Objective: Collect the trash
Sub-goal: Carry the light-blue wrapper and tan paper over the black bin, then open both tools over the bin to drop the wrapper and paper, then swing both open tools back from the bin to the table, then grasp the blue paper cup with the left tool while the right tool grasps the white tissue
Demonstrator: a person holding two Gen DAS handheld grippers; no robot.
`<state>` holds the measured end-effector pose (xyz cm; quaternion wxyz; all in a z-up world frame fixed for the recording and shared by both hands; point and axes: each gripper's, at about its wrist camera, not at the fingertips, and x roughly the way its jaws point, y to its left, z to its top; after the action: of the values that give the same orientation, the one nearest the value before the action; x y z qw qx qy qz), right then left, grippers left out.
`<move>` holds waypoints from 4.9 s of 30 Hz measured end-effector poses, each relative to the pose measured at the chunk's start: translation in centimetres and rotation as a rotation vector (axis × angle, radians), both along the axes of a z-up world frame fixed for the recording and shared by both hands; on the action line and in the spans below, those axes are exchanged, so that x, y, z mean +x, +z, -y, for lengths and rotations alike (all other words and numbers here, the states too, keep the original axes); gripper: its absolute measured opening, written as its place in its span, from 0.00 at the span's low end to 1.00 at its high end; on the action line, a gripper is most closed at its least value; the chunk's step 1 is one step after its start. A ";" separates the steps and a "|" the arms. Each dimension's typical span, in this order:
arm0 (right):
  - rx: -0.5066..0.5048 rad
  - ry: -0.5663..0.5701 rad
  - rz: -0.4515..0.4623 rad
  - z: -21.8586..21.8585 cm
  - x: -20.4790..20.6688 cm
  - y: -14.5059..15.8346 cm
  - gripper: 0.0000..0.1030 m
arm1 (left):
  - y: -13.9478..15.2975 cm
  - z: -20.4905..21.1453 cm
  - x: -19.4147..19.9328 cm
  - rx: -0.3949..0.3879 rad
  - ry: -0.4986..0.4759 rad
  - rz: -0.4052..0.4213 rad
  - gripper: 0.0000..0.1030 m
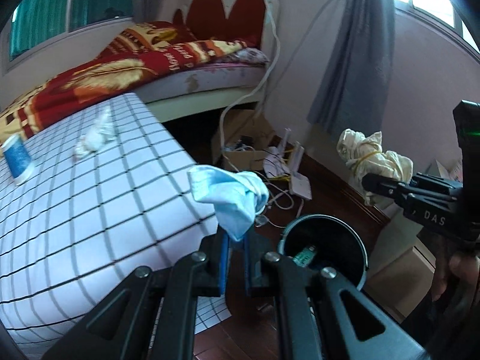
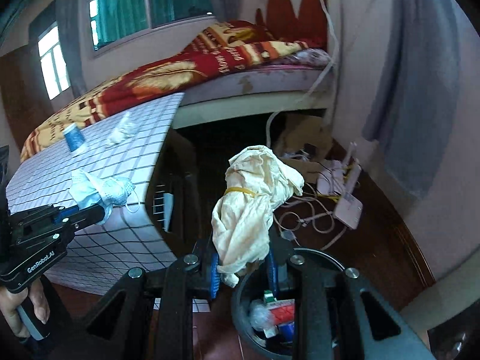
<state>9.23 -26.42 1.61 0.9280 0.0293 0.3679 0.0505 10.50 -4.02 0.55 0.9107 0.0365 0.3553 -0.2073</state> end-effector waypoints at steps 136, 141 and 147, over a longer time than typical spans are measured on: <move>-0.093 0.388 -0.041 -27.8 15.3 1.4 1.00 | 1.2 -26.1 5.7 0.051 0.622 0.026 0.99; -0.078 0.390 -0.098 -29.7 20.8 -0.3 1.00 | 0.6 -28.1 9.9 0.031 0.644 0.027 0.95; -0.070 0.390 -0.125 -31.4 25.6 -2.1 0.89 | 0.0 -29.3 14.2 0.036 0.639 0.005 0.90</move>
<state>34.86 4.94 -0.46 0.8765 -0.0719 0.4249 0.2145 24.74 25.24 0.52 0.9299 -0.0602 0.3501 0.0958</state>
